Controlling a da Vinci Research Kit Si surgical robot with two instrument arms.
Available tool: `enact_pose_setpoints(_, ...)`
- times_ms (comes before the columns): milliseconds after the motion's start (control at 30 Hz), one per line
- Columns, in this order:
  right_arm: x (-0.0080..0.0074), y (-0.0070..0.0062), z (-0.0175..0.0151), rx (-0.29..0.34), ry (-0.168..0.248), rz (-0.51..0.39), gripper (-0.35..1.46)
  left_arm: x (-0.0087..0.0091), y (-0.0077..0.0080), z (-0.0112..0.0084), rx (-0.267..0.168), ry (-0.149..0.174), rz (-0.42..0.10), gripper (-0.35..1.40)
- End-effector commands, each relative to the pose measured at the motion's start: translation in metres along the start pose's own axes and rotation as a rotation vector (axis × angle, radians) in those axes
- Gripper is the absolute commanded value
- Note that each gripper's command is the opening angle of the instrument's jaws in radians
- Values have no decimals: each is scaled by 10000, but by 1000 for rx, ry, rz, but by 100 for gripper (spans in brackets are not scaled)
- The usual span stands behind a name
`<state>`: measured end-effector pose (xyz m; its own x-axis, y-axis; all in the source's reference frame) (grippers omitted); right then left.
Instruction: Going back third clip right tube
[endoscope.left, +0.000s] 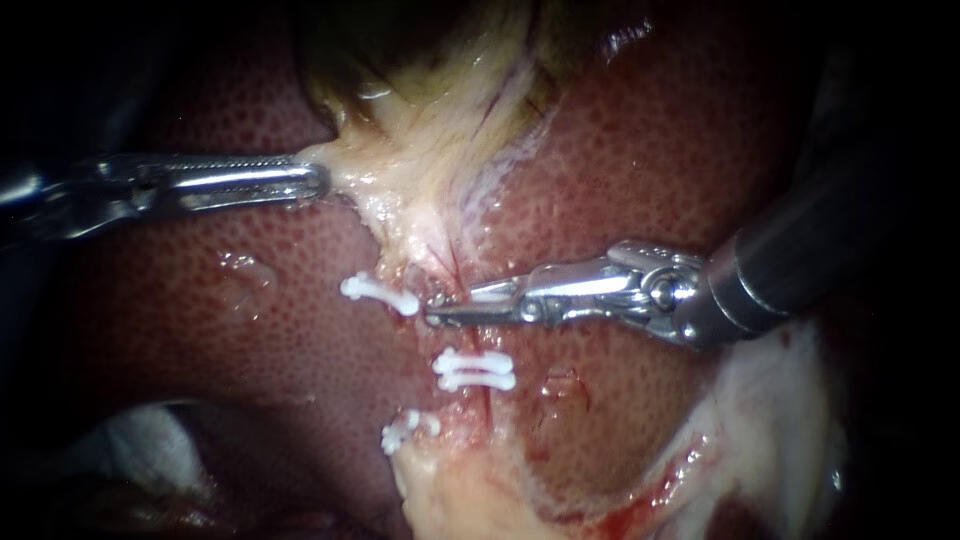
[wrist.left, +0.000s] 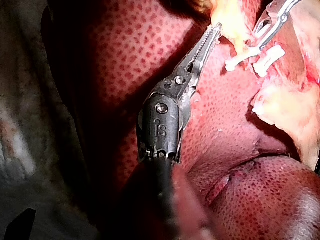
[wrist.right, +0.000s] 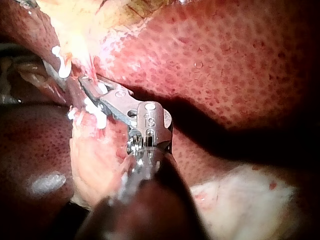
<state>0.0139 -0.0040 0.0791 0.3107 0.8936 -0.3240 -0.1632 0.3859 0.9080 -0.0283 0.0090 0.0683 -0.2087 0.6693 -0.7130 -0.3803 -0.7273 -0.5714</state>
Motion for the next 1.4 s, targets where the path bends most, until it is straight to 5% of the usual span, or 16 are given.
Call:
enact_pose_setpoints(33,0,0,0,1,0,0,-35,0,0,0,-1,0,0,-35)
enact_pose_setpoints(200,0,-1,1,8,-5,-1,-35,0,0,-1,-1,0,0,-35)
enact_pose_setpoints(333,2,0,4,9,-4,-100,26,0,0,-1,-1,0,0,-35)
enact_pose_setpoints(467,4,2,3,11,-1,-176,42,0,0,-1,-1,0,0,-35)
enact_pose_setpoints(967,8,-3,-40,-19,13,-334,49,0,0,-1,-1,0,0,-35)
enact_pose_setpoints(1400,18,-49,-117,25,-7,-474,50,0,0,-2,-1,0,0,-35)
